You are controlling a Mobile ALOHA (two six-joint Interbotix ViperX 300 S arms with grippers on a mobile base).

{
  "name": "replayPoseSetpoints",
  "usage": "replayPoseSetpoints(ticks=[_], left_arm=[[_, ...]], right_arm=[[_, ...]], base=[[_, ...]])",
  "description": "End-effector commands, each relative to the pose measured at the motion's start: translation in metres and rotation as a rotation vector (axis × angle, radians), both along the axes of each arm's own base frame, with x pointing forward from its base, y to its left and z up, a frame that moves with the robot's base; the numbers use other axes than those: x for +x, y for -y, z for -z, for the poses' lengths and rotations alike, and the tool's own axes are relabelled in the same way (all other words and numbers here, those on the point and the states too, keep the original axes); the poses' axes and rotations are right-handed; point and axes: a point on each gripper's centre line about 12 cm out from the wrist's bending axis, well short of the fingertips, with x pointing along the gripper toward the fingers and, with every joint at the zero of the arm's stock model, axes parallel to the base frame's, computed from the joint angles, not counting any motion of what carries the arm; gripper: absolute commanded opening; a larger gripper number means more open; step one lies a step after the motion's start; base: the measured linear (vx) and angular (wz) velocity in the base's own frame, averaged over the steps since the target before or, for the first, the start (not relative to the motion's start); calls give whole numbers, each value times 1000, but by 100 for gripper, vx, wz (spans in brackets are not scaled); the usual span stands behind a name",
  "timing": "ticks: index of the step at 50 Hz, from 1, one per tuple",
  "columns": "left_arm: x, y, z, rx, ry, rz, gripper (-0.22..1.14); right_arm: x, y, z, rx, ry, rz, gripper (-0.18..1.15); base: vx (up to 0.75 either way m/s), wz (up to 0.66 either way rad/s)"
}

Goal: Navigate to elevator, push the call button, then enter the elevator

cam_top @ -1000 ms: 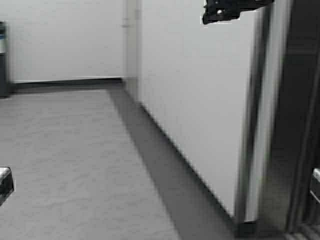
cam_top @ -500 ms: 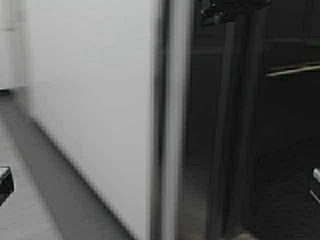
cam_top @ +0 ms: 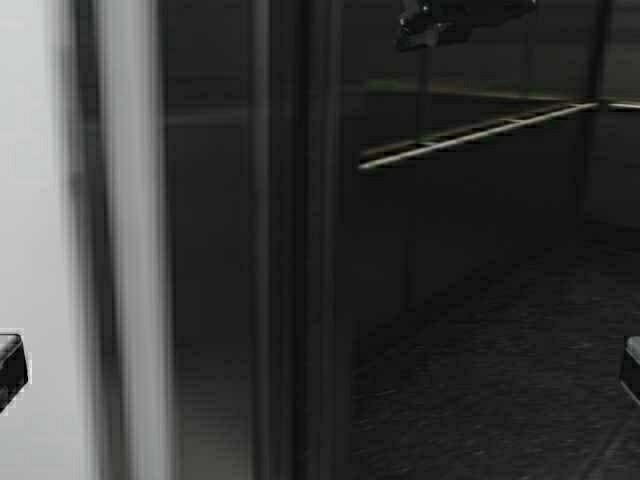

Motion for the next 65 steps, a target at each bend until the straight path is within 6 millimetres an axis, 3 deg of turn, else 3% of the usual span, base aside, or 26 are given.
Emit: replayPoseSetpoints(ticks=[1,20,45,65], left_arm=[[0,0,-8,-2,26,-2,2],[-3,1,-9,5,40,5,2],[-2,1,-10,11,42,4,2],[-3,1,-10,13,48,4,2]], right_arm=[[-6,-8,-15,33,37,-27,6],[-2,-10,-17,35,40,-22,6],[13,27,-37,60,86,99,6],[11,30,-40,77,95,111,6]], base=[[56,-44],[52,-54],[47,-46],[47,-29]])
